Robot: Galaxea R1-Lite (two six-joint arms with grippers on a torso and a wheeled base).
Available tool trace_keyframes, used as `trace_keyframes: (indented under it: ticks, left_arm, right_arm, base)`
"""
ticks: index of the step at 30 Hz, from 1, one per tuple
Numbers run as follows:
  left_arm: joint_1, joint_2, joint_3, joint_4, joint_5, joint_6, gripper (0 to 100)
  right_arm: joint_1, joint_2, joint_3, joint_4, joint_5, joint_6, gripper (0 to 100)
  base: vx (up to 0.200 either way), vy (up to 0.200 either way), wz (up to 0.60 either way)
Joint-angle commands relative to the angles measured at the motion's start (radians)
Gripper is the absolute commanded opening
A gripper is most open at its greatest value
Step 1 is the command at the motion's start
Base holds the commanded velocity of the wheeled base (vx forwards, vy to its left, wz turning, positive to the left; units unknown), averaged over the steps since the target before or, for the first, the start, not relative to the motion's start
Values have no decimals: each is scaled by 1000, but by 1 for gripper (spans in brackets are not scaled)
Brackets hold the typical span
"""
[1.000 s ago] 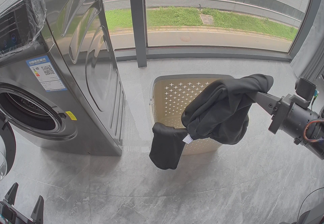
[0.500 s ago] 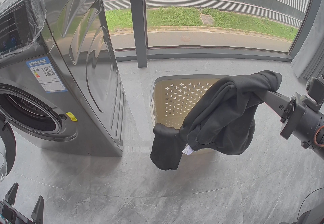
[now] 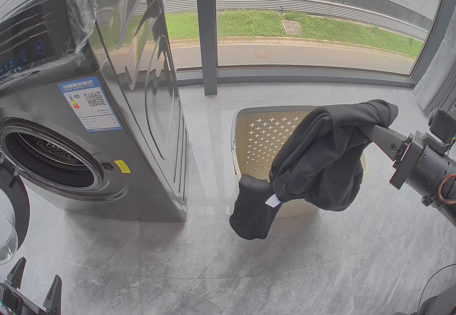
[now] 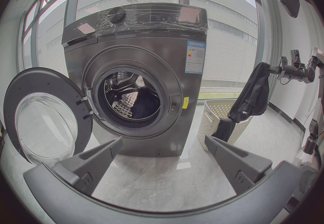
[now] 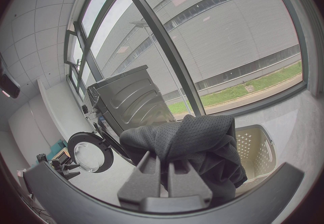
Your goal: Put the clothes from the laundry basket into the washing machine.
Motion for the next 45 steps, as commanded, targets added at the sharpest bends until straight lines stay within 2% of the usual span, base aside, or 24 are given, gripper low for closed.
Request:
trace_keyframes:
  ticks: [1, 7, 22, 28, 45]
  left_arm:
    - [0, -13, 15, 0, 0, 2, 100]
    - [0, -13, 15, 0, 0, 3, 100]
    - [0, -13, 15, 1, 0, 0, 100]
    - [0, -13, 15, 1, 0, 0, 100]
    - [0, -13, 15, 1, 1, -6, 100]
  right_arm:
    - [0, 9, 2, 0, -1, -1, 0]
    - [-4, 12, 0, 0, -1, -1, 0]
    - [-13, 30, -11, -5, -3, 9, 0]
    - [-11, 38, -11, -5, -1, 9, 0]
    - [-13, 50, -4, -9, -3, 10, 0]
  base:
    - [0, 200, 0]
    - [0, 0, 0]
    - [-200, 0, 0]
    - [0, 0, 0]
    - [0, 200, 0]
